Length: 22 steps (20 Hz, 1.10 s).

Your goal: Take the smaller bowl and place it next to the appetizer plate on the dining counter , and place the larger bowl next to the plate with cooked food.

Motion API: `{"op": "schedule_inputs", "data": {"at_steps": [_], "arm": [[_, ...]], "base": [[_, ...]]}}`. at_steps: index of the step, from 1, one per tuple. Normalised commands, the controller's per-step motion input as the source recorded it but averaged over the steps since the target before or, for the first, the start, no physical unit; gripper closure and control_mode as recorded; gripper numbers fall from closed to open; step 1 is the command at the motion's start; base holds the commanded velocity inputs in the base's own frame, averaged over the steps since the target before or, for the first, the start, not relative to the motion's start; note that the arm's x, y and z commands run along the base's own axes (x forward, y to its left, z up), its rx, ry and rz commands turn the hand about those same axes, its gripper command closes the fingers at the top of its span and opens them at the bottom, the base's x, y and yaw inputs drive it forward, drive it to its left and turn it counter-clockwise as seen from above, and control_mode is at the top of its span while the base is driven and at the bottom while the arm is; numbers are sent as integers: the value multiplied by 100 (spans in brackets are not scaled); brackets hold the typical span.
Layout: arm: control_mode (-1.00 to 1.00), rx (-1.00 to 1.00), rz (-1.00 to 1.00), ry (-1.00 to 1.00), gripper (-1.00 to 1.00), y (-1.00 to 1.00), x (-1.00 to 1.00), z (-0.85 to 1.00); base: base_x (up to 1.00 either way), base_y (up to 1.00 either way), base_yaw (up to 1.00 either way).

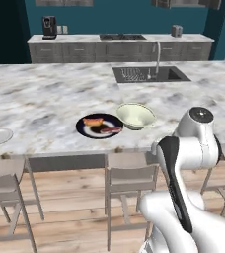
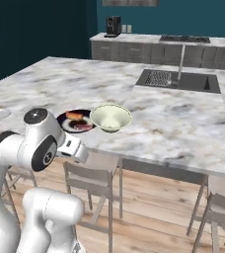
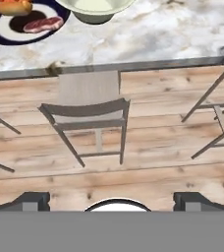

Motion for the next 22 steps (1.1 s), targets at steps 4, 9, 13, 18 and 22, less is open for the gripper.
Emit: {"op": "schedule_inputs", "data": {"at_steps": [4,9,13,18,22], "arm": [[100,0,0,0,-100,0,0,0],[100,0,0,0,-100,0,0,0],[100,0,0,0,-100,0,0,0],[100,0,0,0,-100,0,0,0],[100,0,0,0,-100,0,0,0]], "base": [[-55,-100,-12],[-22,-100,-8],[2,-100,-14],[12,-100,-26],[23,-100,-28]]}}
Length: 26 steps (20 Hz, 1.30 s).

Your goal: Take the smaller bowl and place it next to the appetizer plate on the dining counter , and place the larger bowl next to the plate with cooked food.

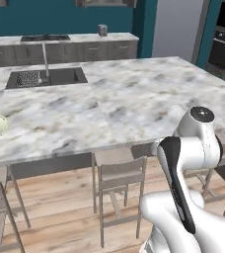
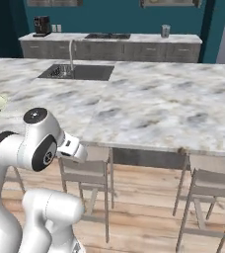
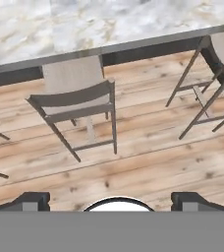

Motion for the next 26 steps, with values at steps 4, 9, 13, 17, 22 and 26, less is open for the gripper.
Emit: {"op": "schedule_inputs", "data": {"at_steps": [4,9,13,17,22,26], "arm": [[100,0,0,0,-100,0,0,0],[100,0,0,0,-100,0,0,0],[100,0,0,0,-100,0,0,0],[100,0,0,0,-100,0,0,0],[100,0,0,0,-100,0,0,0],[100,0,0,0,-100,0,0,0]], "base": [[24,-100,-24],[26,-100,-22],[26,-100,-23],[26,-100,-25],[40,-100,-22],[54,-100,-12]]}}
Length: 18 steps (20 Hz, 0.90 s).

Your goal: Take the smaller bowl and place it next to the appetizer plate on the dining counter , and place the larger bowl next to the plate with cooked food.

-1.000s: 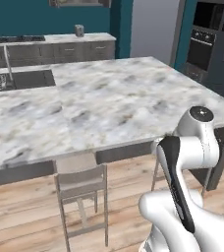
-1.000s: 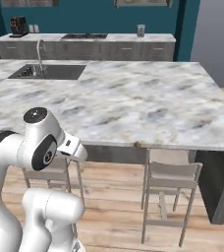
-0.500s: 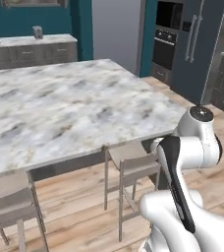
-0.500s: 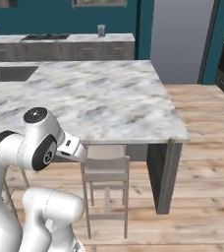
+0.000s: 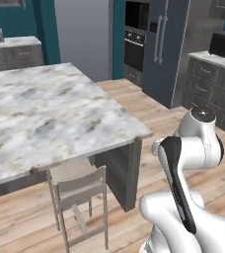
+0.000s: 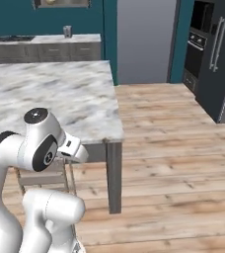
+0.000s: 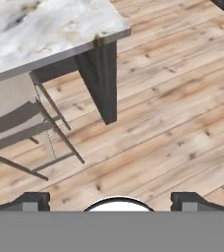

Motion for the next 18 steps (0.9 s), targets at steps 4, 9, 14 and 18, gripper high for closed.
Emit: {"op": "schedule_inputs", "data": {"at_steps": [4,9,14,18], "arm": [[100,0,0,0,-100,0,0,0],[100,0,0,0,-100,0,0,0],[100,0,0,0,-100,0,0,0],[100,0,0,0,-100,0,0,0]], "base": [[61,-100,-5],[70,-100,0],[79,-100,6],[99,-100,32]]}}
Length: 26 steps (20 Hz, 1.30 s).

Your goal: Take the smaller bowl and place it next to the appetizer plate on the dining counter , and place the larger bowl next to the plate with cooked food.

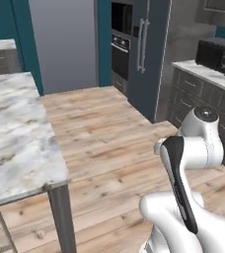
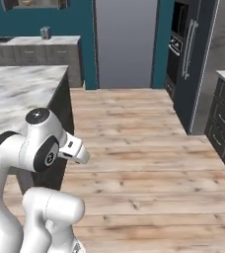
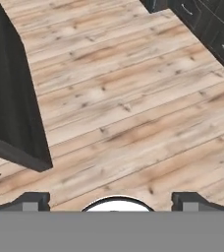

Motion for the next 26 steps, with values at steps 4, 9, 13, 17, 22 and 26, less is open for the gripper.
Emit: {"op": "schedule_inputs", "data": {"at_steps": [4,9,13,17,22,26], "arm": [[100,0,0,0,-100,0,0,0],[100,0,0,0,-100,0,0,0],[100,0,0,0,-100,0,0,0],[100,0,0,0,-100,0,0,0],[100,0,0,0,-100,0,0,0],[100,0,0,0,-100,0,0,0]], "base": [[97,-99,39],[100,-95,38],[100,-86,34],[100,-77,32],[100,-64,32],[100,-52,34]]}}
